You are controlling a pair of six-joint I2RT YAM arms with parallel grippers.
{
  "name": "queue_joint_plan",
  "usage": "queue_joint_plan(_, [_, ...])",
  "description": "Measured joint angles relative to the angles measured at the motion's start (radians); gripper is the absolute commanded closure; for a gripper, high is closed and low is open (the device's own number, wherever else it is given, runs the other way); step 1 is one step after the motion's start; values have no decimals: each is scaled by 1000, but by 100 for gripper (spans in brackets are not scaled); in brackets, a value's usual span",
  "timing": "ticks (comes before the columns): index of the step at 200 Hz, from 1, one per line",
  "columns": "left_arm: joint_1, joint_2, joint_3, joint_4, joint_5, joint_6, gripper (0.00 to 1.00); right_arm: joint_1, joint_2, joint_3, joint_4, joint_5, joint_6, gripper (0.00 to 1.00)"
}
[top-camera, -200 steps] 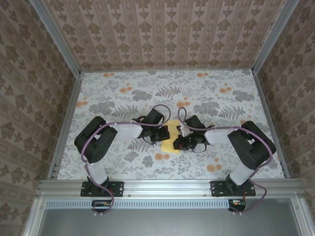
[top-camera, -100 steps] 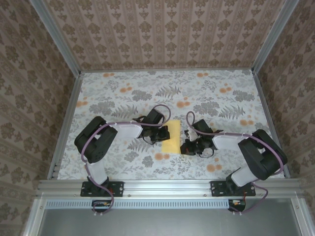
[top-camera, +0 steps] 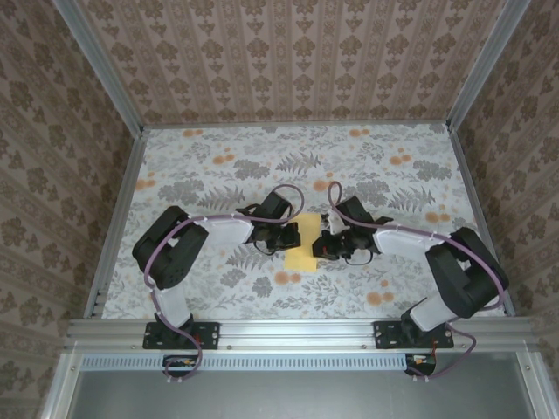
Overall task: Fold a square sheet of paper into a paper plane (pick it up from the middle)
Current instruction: Fold the triangle a second time at the center of the table.
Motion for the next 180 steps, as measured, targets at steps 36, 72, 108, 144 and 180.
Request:
queue_joint_plan(36, [-1,0,2,-2,-3,14,95,15,67,10,3,0,3,97])
queue_joint_plan(72, [-4,-13,-2,19,-31,25,93,17,100,-1,3,11,2,97])
queue_joint_plan(108, [-39,-65,-8,53,-46,32,93,17,119,-2,4,11,3,98])
queue_joint_plan(144, [-76,-69,-20,72,-49,29,93,17,119,-2,4,14,3,98])
queue_joint_plan(180, [-79,-45,-46,82,-50,9,94,17,121,1,0,14,3,98])
